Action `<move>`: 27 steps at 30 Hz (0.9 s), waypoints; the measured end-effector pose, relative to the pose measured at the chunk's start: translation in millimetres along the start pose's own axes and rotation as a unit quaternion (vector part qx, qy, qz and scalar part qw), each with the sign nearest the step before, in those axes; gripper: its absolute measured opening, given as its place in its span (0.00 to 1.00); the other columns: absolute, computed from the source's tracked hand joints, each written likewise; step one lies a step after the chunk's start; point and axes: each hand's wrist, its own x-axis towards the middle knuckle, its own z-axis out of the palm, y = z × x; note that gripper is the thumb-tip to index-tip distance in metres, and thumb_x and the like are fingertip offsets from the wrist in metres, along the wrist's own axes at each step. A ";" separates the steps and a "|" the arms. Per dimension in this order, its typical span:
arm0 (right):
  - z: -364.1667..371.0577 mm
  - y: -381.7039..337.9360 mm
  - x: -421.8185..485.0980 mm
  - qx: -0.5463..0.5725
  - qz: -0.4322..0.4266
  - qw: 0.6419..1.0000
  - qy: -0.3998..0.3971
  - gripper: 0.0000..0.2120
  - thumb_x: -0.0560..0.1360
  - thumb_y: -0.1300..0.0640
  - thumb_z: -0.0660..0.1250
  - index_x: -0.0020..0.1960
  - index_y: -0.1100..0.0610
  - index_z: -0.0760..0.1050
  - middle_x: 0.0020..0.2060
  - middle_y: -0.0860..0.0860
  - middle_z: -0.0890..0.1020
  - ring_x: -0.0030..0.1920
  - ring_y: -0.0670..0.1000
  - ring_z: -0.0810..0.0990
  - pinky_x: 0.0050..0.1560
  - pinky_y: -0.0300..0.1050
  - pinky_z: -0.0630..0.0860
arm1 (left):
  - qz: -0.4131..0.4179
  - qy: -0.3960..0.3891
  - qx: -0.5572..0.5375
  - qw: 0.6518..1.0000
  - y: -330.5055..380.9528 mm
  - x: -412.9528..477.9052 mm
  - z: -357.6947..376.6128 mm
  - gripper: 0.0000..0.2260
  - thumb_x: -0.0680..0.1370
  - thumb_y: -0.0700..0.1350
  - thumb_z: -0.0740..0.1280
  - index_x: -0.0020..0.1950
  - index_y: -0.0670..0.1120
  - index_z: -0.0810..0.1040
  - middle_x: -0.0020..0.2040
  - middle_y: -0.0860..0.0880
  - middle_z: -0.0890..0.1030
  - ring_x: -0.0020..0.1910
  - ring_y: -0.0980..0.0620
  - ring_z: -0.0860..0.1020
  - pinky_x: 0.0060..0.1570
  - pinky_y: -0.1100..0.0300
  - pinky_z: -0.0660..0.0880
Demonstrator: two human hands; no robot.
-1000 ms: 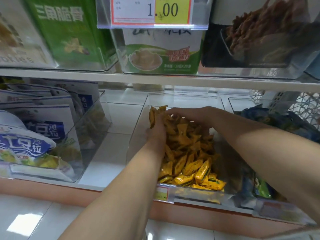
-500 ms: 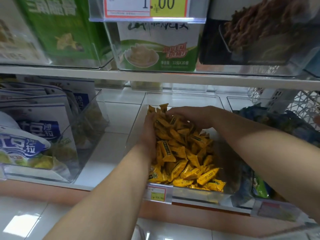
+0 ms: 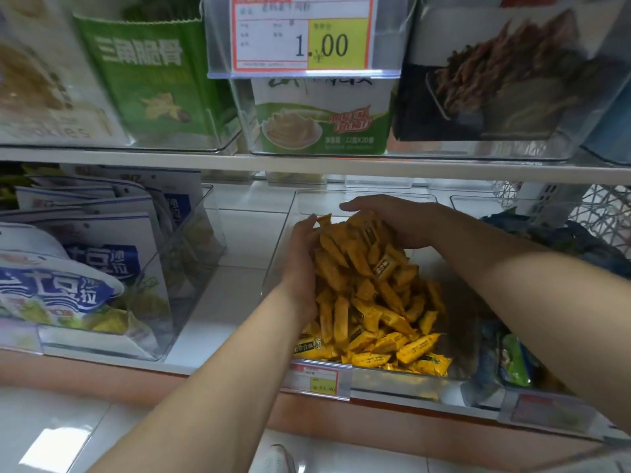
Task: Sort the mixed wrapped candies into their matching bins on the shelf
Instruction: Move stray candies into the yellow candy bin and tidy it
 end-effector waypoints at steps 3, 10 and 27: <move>4.3 -6.3 -10.9 -0.009 -0.006 1.000 -0.002 0.24 0.74 0.37 0.69 0.52 0.58 0.82 0.45 0.56 0.85 0.45 0.56 0.84 0.61 0.54 0.77 | 0.007 0.005 0.027 1.000 6.6 -8.5 2.7 0.26 0.77 0.65 0.60 0.59 0.45 0.82 0.55 0.38 0.84 0.57 0.36 0.81 0.64 0.39 0.73; 6.9 0.9 -47.5 -0.032 -0.054 0.998 -0.013 0.25 0.78 0.41 0.62 0.60 0.61 0.81 0.61 0.56 0.82 0.51 0.58 0.79 0.51 0.50 0.74 | 0.048 -0.036 0.170 0.984 15.5 -33.0 5.3 0.22 0.77 0.60 0.61 0.49 0.45 0.86 0.51 0.38 0.85 0.49 0.42 0.84 0.54 0.51 0.77; 99.7 41.1 -98.6 -0.385 0.100 0.903 0.161 0.38 0.78 0.29 0.48 0.81 0.49 0.55 0.80 0.55 0.57 0.78 0.60 0.59 0.76 0.55 0.57 | -0.051 0.003 0.597 0.800 -12.9 -45.3 -6.5 0.27 0.79 0.65 0.58 0.72 0.50 0.73 0.71 0.43 0.73 0.68 0.42 0.72 0.62 0.55 0.66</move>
